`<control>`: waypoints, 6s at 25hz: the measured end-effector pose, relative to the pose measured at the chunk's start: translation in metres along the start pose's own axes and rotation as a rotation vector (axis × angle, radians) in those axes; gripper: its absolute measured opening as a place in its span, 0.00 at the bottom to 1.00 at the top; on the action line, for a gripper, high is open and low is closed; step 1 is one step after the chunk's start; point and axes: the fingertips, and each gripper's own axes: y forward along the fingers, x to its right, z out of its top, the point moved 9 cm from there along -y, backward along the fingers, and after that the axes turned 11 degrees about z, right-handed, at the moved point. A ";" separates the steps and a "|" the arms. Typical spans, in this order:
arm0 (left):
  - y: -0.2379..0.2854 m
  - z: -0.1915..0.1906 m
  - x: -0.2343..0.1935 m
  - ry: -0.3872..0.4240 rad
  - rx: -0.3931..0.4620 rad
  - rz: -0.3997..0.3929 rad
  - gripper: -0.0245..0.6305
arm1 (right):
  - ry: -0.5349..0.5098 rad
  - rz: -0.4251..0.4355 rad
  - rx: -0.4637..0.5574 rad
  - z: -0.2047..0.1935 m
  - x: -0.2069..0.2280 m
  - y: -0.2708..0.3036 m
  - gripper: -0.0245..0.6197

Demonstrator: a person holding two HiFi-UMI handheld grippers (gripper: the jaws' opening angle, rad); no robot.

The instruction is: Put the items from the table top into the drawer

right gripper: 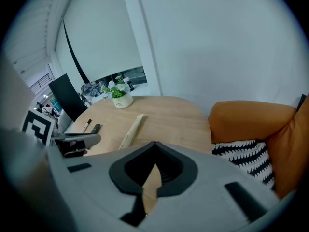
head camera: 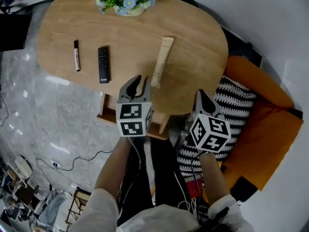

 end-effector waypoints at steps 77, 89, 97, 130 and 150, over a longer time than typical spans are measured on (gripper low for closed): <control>-0.097 -0.132 -0.114 -0.489 -0.156 0.269 0.11 | -0.282 0.201 -0.176 -0.059 -0.146 0.056 0.03; -0.108 -0.195 -0.108 -0.636 -0.220 0.317 0.11 | -0.352 0.242 -0.219 -0.087 -0.162 0.060 0.03; -0.094 -0.193 -0.083 -0.723 -0.187 0.284 0.12 | -0.342 0.211 -0.221 -0.086 -0.136 0.052 0.03; -0.063 -0.104 -0.142 -0.115 -0.211 0.192 0.32 | -0.236 0.184 -0.176 -0.068 -0.132 0.066 0.03; 0.031 -0.020 -0.177 -0.048 -0.222 0.182 0.33 | -0.195 0.185 -0.219 -0.049 -0.122 0.114 0.03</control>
